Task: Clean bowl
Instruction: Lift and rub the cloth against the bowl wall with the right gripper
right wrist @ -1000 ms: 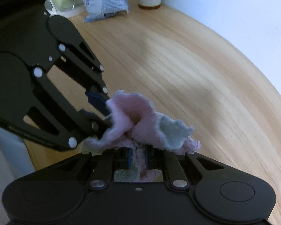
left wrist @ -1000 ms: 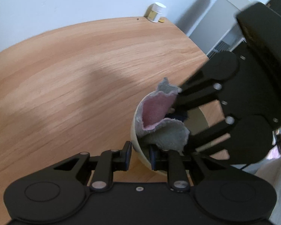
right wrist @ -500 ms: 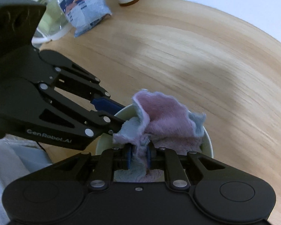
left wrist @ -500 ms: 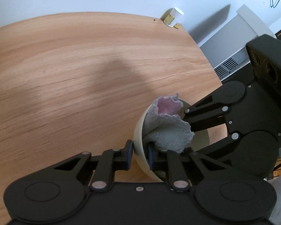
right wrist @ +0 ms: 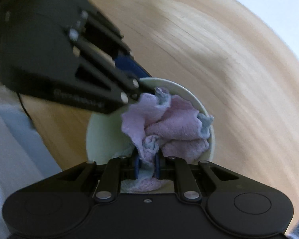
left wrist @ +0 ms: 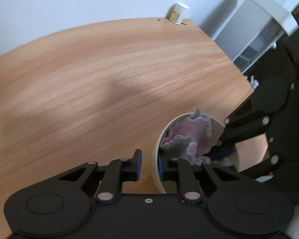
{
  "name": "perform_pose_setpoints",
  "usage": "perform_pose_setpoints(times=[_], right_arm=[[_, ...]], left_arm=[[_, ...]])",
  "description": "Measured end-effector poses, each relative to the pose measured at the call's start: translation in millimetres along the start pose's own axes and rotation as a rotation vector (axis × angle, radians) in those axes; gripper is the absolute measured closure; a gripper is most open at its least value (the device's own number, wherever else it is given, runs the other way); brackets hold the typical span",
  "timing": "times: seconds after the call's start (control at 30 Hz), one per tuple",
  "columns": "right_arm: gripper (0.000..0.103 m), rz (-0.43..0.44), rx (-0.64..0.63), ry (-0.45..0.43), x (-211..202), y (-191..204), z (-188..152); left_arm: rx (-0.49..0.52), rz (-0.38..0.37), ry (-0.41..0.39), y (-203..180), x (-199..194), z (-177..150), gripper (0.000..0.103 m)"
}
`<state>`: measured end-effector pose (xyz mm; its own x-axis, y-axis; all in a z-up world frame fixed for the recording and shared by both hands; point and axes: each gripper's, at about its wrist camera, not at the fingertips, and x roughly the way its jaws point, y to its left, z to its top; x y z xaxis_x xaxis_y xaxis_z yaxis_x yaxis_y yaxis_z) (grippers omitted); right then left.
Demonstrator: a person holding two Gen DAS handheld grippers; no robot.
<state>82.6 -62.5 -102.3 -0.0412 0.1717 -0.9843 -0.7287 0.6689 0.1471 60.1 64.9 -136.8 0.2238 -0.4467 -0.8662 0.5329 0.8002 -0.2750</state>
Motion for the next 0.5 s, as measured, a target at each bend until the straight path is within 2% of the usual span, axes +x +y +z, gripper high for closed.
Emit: perform_pose_setpoints(times=[0.17,0.23,0.5], right_arm=[[0.087,-0.082,-0.033,-0.004,-6,9,-2],[0.087,-0.125,-0.043,-0.016,-9,14,-4],[0.088,-0.320,-0.076,-0.148,-20,30,-13]], left_arm=[[0.029,-0.001,0.005,-2,-1,-2,0.090],[0.047,-0.008,0.006,-5,-2,-2,0.094],[0.087,0.001,0.003,-8,-1,-3,0.093]])
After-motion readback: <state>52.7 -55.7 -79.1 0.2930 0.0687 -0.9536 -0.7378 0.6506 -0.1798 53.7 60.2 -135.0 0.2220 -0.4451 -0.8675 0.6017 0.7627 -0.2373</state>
